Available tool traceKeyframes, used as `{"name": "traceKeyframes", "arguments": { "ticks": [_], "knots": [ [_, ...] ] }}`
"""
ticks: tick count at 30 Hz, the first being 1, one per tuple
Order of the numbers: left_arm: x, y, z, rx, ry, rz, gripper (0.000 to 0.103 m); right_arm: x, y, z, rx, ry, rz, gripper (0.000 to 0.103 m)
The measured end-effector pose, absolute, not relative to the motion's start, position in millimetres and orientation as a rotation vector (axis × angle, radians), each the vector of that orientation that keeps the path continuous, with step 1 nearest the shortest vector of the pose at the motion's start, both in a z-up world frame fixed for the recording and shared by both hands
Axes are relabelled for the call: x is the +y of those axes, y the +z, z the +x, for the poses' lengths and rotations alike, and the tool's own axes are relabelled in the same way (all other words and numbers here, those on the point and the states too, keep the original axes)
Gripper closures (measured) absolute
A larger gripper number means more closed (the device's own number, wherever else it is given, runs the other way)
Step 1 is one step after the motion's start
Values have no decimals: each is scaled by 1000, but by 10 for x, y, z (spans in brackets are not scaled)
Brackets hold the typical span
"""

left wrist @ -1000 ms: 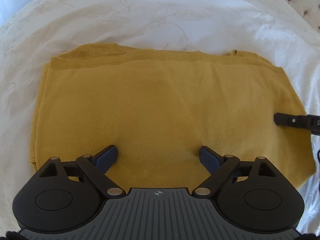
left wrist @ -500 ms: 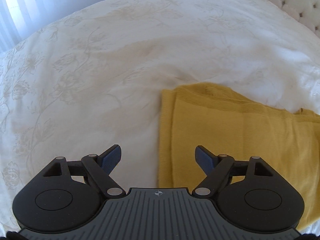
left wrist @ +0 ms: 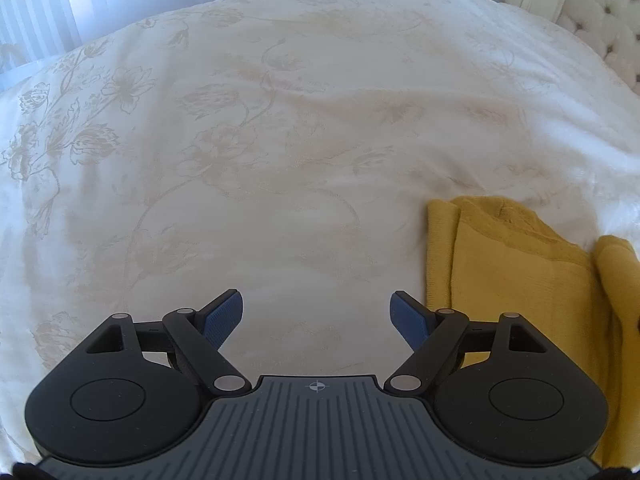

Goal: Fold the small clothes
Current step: 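Lift the held edge and fold it over the sweater with the right gripper, then open the right gripper and release the folded half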

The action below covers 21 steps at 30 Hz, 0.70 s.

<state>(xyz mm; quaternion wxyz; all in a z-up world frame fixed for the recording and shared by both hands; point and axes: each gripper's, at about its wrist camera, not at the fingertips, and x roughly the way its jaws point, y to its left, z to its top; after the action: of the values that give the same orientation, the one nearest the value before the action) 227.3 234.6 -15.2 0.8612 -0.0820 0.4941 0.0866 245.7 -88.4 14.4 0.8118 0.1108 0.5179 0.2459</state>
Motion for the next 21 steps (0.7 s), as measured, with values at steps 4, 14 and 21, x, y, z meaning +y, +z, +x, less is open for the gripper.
{"name": "traceKeyframes", "arguments": {
  "ticks": [4,14,21],
  "knots": [
    [2421,-180,2205,1043,181,-169,22,-400,59,2414,1108,579,251,83],
    [2650,-165,2034,1050,202,-194,22,260,-281,2213,1117,594,126,74],
    [2611,-112,2020,1043,191,-181,22,351,-147,2126,1077,755,133,53]
  ]
}}
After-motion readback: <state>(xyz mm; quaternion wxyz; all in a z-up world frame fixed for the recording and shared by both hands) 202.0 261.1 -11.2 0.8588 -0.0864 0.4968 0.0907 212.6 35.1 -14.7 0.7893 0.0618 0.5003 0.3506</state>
